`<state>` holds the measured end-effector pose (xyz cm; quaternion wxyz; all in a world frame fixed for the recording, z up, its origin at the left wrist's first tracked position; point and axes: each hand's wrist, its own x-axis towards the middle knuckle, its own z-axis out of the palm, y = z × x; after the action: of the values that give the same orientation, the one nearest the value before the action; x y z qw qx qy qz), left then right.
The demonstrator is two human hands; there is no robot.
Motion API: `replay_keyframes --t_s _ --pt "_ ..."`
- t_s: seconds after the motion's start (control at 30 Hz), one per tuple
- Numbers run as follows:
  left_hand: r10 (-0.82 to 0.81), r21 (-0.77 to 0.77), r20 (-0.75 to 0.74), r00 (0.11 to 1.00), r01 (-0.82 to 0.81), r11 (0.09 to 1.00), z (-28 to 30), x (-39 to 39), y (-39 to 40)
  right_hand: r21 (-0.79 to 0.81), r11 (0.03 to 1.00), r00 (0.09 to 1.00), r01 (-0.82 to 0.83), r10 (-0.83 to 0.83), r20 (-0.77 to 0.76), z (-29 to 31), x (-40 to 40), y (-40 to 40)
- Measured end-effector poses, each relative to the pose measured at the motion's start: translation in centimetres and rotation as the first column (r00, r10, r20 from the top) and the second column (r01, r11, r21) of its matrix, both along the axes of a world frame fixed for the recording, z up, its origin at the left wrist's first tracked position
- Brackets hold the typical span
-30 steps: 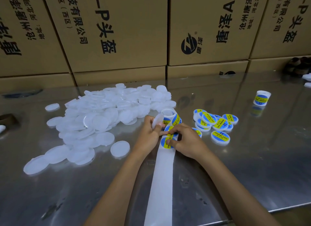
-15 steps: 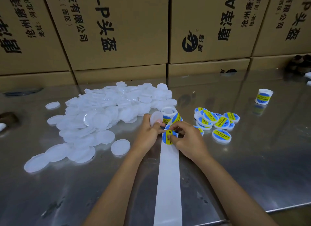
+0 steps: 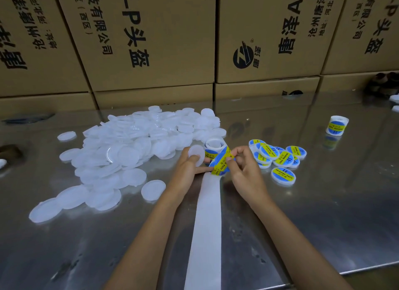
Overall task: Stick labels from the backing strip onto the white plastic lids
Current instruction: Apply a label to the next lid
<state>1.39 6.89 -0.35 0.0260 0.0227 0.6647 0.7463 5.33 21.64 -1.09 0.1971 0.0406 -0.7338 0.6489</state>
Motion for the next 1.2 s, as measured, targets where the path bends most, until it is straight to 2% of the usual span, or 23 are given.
replay_keyframes --t_s 0.1,0.2,0.47,0.63,1.0,1.2 --pt "-0.002 0.163 0.078 0.997 -0.011 0.987 0.9 0.2 -0.5 -0.103 0.994 0.999 -0.040 0.041 0.010 0.4 0.0 0.0" --pt "-0.014 0.254 0.096 0.995 -0.011 0.967 1.6 0.7 -1.1 -0.154 0.985 0.995 -0.074 0.082 0.052 1.1 -0.3 -0.2" --pt "-0.208 0.538 0.098 0.973 0.124 0.834 2.2 1.6 -1.0 -0.255 0.960 0.993 -0.114 0.118 -0.001 3.2 -1.5 -2.0" --pt "-0.269 0.485 0.085 0.959 0.195 0.852 2.3 1.9 -0.5 -0.136 0.990 0.998 -0.033 0.025 -0.057 1.9 -1.1 -2.8" --pt "-0.255 0.511 0.076 0.964 0.182 0.840 2.5 2.2 -0.4 -0.056 0.998 0.993 0.024 -0.030 -0.110 1.9 -1.1 -3.0" --pt "-0.238 0.472 0.077 0.968 0.175 0.864 2.4 2.2 -0.2 -0.051 0.999 0.994 0.017 -0.022 -0.107 1.8 -1.1 -3.0"
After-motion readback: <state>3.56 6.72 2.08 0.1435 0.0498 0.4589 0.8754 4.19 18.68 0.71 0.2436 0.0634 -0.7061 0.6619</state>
